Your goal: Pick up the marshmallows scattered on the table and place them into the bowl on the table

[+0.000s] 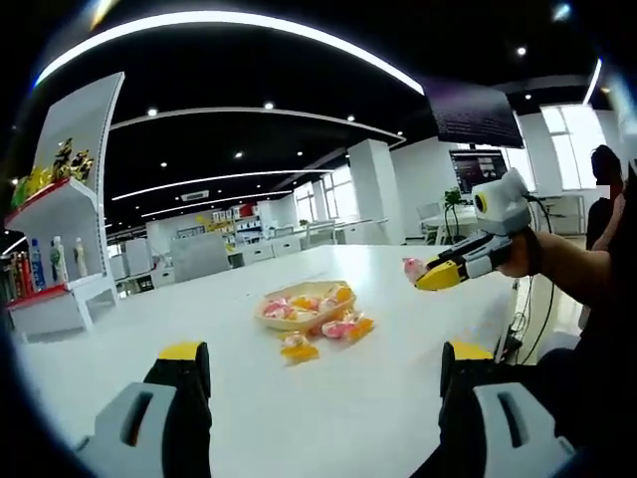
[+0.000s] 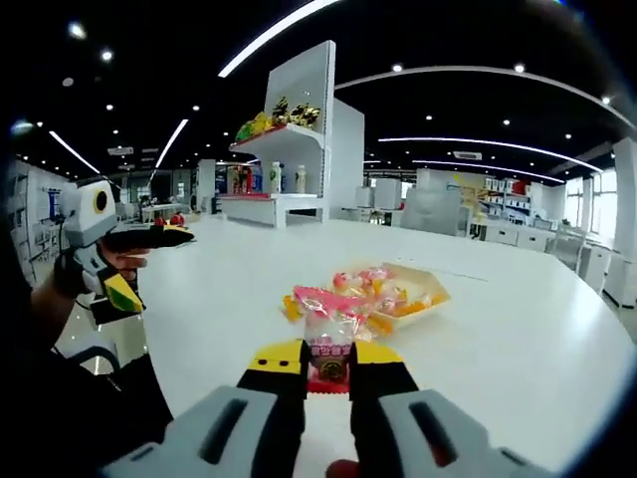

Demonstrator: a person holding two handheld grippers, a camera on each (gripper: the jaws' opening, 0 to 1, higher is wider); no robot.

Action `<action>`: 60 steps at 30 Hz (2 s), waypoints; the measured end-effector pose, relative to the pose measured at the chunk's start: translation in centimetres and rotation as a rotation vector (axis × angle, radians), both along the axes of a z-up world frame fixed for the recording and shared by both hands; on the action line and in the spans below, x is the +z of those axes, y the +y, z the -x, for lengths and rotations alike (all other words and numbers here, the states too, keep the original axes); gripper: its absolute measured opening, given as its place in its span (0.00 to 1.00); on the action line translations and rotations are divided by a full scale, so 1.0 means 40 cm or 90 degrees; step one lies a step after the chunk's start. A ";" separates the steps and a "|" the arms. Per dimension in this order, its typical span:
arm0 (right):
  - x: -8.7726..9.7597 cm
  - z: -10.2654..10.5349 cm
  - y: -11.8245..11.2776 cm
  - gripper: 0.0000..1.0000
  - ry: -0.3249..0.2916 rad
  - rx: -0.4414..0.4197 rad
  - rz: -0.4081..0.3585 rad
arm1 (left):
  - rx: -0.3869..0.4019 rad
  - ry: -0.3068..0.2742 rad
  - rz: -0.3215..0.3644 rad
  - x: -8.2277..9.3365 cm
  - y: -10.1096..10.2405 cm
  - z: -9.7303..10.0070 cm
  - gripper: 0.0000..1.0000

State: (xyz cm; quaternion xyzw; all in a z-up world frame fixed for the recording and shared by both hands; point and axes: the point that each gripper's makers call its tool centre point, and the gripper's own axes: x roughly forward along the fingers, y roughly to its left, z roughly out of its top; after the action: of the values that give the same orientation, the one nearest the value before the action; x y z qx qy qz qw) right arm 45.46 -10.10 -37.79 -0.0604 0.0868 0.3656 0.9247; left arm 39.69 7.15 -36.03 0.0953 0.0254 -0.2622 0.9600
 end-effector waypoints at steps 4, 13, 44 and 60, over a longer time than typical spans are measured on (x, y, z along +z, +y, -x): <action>0.013 0.019 -0.037 0.14 -0.004 -0.014 -0.009 | 0.002 -0.007 0.005 0.007 -0.003 0.002 0.95; -0.011 0.004 -0.105 0.14 0.021 -0.070 -0.058 | -0.002 -0.015 0.017 0.017 -0.017 0.007 0.95; 0.040 -0.079 -0.036 0.14 0.064 -0.057 -0.117 | -0.016 -0.049 -0.002 0.054 0.004 -0.110 0.95; 0.084 -0.189 -0.051 0.14 0.107 -0.085 -0.119 | -0.042 -0.052 -0.019 0.072 0.005 -0.202 0.95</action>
State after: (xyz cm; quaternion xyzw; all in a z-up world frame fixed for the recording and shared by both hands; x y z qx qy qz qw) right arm 53.03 -12.16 -34.42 0.0630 0.1334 0.3135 0.9380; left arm 47.78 7.35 -33.14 0.1213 -0.0130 -0.2889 0.9496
